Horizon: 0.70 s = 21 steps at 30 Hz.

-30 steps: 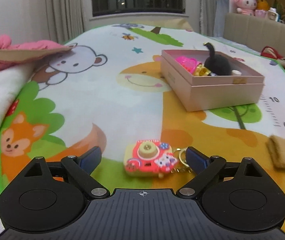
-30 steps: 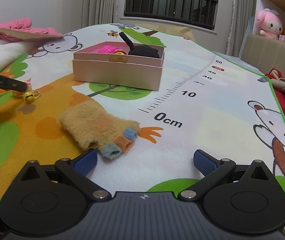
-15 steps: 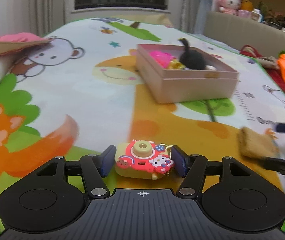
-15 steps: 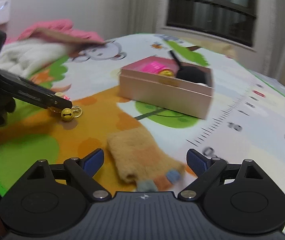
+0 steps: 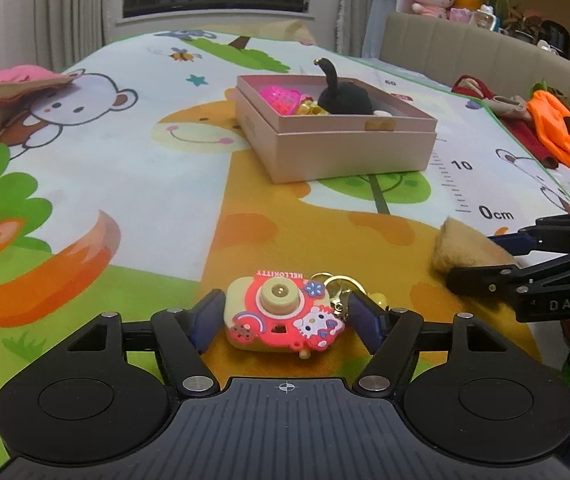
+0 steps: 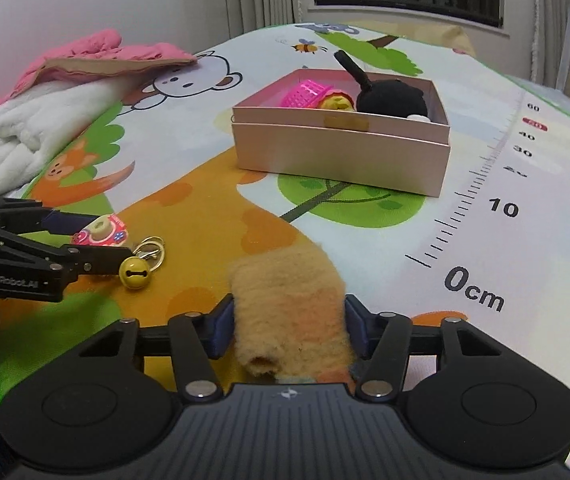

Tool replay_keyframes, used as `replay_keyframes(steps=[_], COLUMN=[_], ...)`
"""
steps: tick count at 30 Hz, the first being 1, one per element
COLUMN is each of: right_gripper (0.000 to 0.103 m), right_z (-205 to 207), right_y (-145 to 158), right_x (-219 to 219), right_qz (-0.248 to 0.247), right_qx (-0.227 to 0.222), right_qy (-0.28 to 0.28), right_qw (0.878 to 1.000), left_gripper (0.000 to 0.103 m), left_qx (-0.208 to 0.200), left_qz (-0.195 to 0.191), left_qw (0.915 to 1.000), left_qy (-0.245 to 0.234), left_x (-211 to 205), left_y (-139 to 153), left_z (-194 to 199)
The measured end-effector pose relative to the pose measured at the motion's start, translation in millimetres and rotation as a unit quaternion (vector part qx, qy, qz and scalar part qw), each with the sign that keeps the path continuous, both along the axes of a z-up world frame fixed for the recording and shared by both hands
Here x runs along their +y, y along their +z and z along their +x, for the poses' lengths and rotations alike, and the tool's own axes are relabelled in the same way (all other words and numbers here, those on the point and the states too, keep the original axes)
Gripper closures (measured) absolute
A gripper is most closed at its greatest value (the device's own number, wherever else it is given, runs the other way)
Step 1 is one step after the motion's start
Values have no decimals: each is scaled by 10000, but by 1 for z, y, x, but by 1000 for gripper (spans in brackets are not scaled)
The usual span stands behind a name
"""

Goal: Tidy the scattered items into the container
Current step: 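Close the left tool on the Hello Kitty keychain toy while the right tool holds the glove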

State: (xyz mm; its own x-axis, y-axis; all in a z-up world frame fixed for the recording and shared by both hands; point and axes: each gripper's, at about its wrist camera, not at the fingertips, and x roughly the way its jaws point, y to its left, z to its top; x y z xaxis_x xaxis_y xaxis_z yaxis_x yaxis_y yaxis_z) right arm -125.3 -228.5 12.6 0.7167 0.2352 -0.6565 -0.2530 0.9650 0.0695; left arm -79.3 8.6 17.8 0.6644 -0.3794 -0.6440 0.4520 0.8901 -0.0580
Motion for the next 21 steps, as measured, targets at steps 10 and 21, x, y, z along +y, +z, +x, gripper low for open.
replay_keyframes(steps=[10,21], right_gripper=[57,62], right_z=[-11,-13], right_y=[5,31], right_x=[4,-17], right_qz=[2,140], right_qx=[-39,-311], right_qy=[25,-93], right_qw=[10000,9994], left_gripper=[36,36], left_qx=[-106,-639], left_qz=[38,-28], left_qw=[9999,9971], left_qy=[-47,-412], left_x=[-6,-28], left_y=[6,39], left_z=[-12,-22])
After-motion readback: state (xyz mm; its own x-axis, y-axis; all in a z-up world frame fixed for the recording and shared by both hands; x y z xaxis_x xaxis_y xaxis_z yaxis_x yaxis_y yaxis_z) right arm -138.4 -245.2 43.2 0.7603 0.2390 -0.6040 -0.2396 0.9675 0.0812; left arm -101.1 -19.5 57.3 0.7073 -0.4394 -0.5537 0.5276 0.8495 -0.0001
